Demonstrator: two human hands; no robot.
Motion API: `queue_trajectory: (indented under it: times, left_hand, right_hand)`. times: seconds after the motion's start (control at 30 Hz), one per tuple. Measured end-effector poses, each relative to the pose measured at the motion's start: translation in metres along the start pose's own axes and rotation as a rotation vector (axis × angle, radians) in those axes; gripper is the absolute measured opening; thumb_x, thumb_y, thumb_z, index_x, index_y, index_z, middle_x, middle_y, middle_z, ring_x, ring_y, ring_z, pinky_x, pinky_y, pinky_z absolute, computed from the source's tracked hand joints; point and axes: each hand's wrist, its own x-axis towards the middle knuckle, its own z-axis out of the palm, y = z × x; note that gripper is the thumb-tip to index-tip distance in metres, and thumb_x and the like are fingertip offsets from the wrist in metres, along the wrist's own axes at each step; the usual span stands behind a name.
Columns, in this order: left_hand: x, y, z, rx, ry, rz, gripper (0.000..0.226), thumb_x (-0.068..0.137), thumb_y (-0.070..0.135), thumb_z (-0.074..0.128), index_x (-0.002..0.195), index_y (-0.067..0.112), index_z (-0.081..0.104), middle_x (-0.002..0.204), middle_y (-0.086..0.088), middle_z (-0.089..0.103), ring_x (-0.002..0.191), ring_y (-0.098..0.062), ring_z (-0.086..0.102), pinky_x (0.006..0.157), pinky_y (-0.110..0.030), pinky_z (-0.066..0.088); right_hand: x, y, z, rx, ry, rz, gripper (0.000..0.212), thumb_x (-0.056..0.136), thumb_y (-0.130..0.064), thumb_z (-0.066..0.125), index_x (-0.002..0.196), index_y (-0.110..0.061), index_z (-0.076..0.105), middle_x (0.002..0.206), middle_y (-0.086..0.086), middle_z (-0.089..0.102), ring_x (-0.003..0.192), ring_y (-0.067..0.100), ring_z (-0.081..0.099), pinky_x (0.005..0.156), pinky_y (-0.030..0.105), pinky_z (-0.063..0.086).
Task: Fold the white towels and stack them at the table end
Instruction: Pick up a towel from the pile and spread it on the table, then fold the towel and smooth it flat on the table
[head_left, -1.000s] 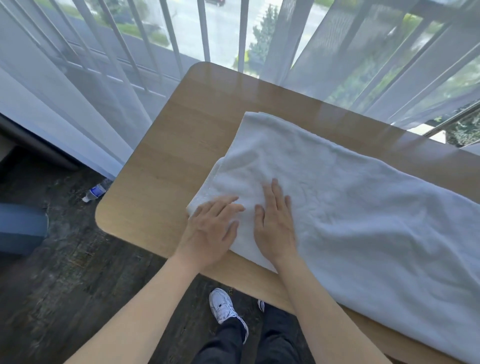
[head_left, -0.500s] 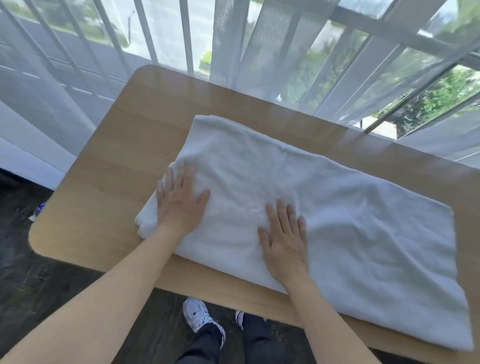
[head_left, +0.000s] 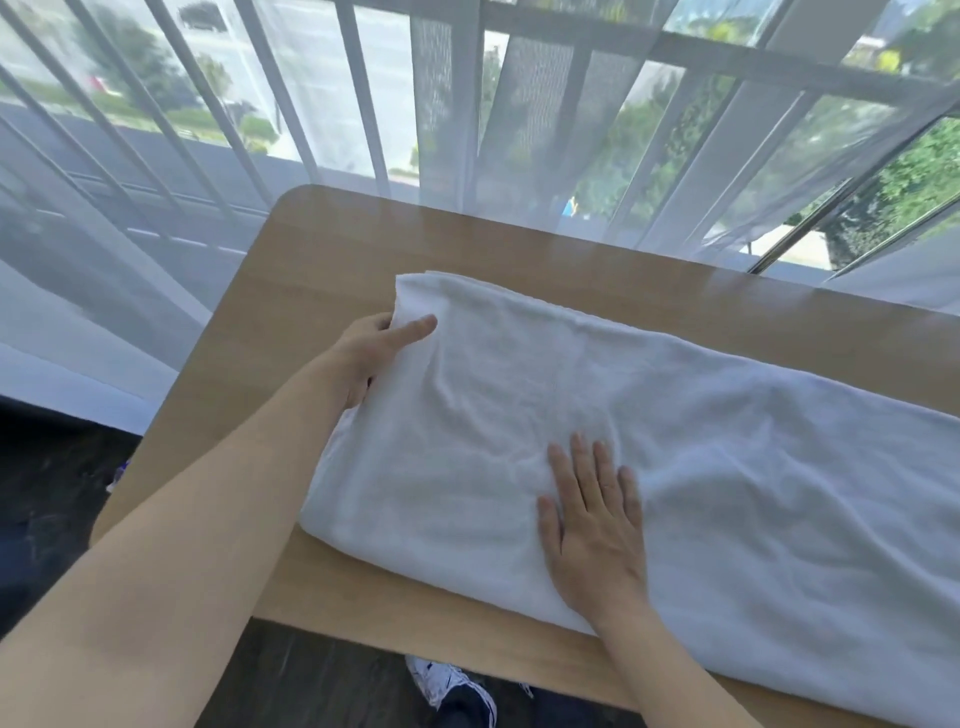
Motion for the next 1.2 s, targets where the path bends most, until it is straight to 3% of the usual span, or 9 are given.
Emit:
queue_trajectory:
  times: [0.1,0.23,0.33,0.47,0.6,0.77,0.93,1.1,1.2]
  left_hand:
    - [0.012,0.001,0.005,-0.002,0.097,0.052,0.036,0.083,0.036,0.082,0.109,0.014,0.073,0.102,-0.002,0.078,0.088,-0.019,0.076,0.066,-0.031,0.061]
    - [0.022,0.005,-0.002,0.006,0.079,-0.089,0.041,0.077,0.042,0.086,0.101,0.011,0.074,0.096,-0.005,0.079,0.082,-0.023,0.077,0.067,-0.035,0.061]
    - [0.029,0.006,-0.006,-0.017,0.122,0.032,0.034,0.085,0.034,0.081,0.107,0.009,0.072,0.106,-0.011,0.076,0.088,-0.025,0.075,0.076,-0.039,0.062]
    - [0.035,0.011,-0.008,-0.097,0.033,0.093,0.033,0.091,0.028,0.074,0.119,0.010,0.070,0.116,-0.012,0.074,0.101,-0.028,0.073,0.087,-0.045,0.059]
    - [0.044,0.025,-0.005,-0.072,-0.046,0.083,0.032,0.089,0.036,0.076,0.113,0.016,0.073,0.108,-0.005,0.077,0.097,-0.025,0.075,0.079,-0.039,0.061]
    - [0.066,0.025,-0.003,-0.060,0.152,0.223,0.016,0.093,0.029,0.072,0.096,0.013,0.073,0.092,-0.007,0.074,0.075,-0.021,0.069,0.069,-0.034,0.059]
    - [0.077,0.007,-0.005,0.243,0.338,0.271,0.039,0.091,0.042,0.071,0.115,0.012,0.066,0.096,0.001,0.066,0.081,-0.014,0.062,0.066,-0.020,0.049]
    - [0.038,-0.009,-0.023,0.218,0.169,0.023,0.076,0.061,0.079,0.076,0.097,0.012,0.074,0.094,-0.004,0.076,0.081,-0.025,0.073,0.074,-0.041,0.058]
    - [0.014,-0.035,-0.032,0.296,0.094,0.035,0.056,0.066,0.069,0.079,0.086,0.017,0.076,0.082,0.003,0.078,0.072,-0.013,0.076,0.056,-0.024,0.058]
  right_hand:
    - [-0.001,0.001,0.001,-0.022,0.003,-0.006,0.059,0.105,-0.048,0.017,0.160,-0.026,0.019,0.168,-0.002,0.012,0.155,0.018,0.001,0.123,0.048,0.009]
    - [0.000,-0.002,0.002,-0.027,0.021,-0.002,0.060,0.104,-0.045,0.025,0.160,-0.025,0.021,0.168,-0.002,0.013,0.155,0.020,0.003,0.123,0.048,0.011]
    - [0.000,-0.003,0.002,-0.040,0.028,-0.002,0.060,0.103,-0.044,0.026,0.160,-0.024,0.021,0.168,-0.001,0.012,0.155,0.021,0.005,0.123,0.050,0.013]
    - [0.001,-0.005,0.001,-0.059,0.023,0.000,0.061,0.103,-0.043,0.026,0.159,-0.022,0.022,0.168,0.001,0.014,0.155,0.023,0.007,0.122,0.051,0.016]
    - [0.002,-0.006,0.001,-0.069,0.027,0.008,0.061,0.101,-0.042,0.028,0.159,-0.021,0.025,0.167,0.001,0.016,0.155,0.024,0.010,0.121,0.052,0.017]
    - [0.002,-0.007,0.002,-0.068,0.039,0.002,0.061,0.101,-0.039,0.029,0.159,-0.021,0.025,0.167,0.001,0.016,0.155,0.024,0.011,0.122,0.052,0.018]
    - [0.003,-0.006,0.003,-0.060,0.038,0.003,0.061,0.101,-0.040,0.029,0.159,-0.022,0.022,0.168,0.001,0.014,0.155,0.023,0.008,0.123,0.051,0.016]
    - [0.003,-0.005,0.001,-0.063,0.023,0.007,0.063,0.100,-0.040,0.030,0.160,-0.021,0.021,0.167,0.000,0.014,0.155,0.021,0.006,0.123,0.050,0.015]
    - [0.003,-0.005,0.001,-0.055,0.020,0.022,0.064,0.100,-0.041,0.031,0.160,-0.019,0.021,0.167,0.000,0.014,0.155,0.020,0.007,0.123,0.050,0.015]
